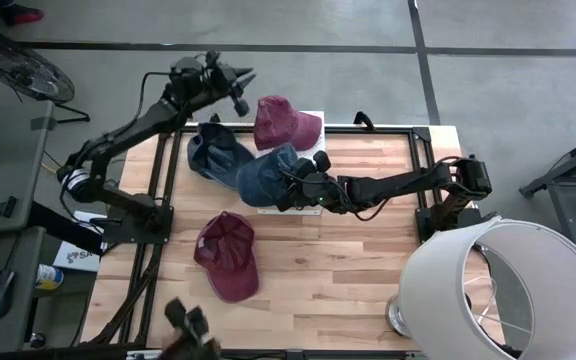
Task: Pick & Place hat
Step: Put the bottom blue cap on the shelf
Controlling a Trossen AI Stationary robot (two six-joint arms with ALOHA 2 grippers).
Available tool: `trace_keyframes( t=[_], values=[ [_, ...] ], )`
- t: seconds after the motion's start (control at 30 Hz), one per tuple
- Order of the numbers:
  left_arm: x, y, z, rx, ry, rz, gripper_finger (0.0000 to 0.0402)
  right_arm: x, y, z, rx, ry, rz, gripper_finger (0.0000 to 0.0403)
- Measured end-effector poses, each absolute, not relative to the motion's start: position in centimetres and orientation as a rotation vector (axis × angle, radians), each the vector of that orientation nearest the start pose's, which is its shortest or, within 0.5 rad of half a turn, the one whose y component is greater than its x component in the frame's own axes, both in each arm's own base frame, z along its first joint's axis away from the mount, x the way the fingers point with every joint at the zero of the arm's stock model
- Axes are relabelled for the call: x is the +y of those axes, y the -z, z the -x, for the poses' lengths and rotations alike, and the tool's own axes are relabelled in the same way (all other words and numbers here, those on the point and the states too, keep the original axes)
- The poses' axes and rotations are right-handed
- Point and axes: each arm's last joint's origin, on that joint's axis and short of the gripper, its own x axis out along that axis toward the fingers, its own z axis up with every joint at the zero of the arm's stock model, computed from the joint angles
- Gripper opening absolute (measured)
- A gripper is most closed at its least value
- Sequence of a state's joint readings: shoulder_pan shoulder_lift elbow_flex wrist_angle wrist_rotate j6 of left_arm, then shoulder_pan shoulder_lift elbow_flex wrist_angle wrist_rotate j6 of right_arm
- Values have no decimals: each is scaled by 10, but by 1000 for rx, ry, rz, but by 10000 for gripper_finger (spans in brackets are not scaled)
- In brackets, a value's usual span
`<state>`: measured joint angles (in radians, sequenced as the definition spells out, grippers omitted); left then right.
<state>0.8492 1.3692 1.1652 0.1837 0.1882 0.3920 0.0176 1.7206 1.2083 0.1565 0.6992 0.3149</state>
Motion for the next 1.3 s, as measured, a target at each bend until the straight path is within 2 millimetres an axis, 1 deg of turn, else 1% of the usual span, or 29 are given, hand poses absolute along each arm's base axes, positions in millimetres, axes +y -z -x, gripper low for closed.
trace_keyframes(
  t=[0.13, 0.23, 0.3, 0.4, 0.5, 0.6, 0.77, 0.87, 0.97, 1.1, 1.2, 1.3],
  values=[
    [260, -366, -209, 59, -615, -137, 69, -11, -265, -387, 233, 720, -170, 5],
    [274, -369, -217, 24, -552, 2, 69, -11, -265, -387, 227, 733, -179, 8],
    [281, -366, -225, 52, -496, 71, 69, -12, -265, -386, 216, 766, -187, 13],
    [289, -358, -236, 129, -463, 143, 69, -13, -265, -385, 206, 818, -195, 12],
    [293, -356, -243, 154, -485, 152, 69, -13, -264, -383, 196, 862, -199, 5],
    [296, -351, -244, 178, -525, 163, 69, -12, -264, -381, 199, 892, -199, 8],
    [297, -343, -245, 230, -525, 202, 69, -12, -271, -372, 202, 939, -209, 13],
    [296, -337, -245, 272, -498, 235, 69, -12, -274, -368, 215, 945, -202, 6],
    [292, -336, -248, 296, -483, 207, 69, -12, -276, -367, 221, 942, -196, 7],
    [288, -333, -250, 316, -443, 222, 69, -12, -274, -366, 232, 945, -199, 17],
    [285, -328, -250, 369, -438, 240, 69, -12, -272, -365, 243, 956, -212, 12],
    [282, -326, -251, 405, -435, 221, 69, -12, -271, -365, 252, 950, -211, 6]
  ],
)
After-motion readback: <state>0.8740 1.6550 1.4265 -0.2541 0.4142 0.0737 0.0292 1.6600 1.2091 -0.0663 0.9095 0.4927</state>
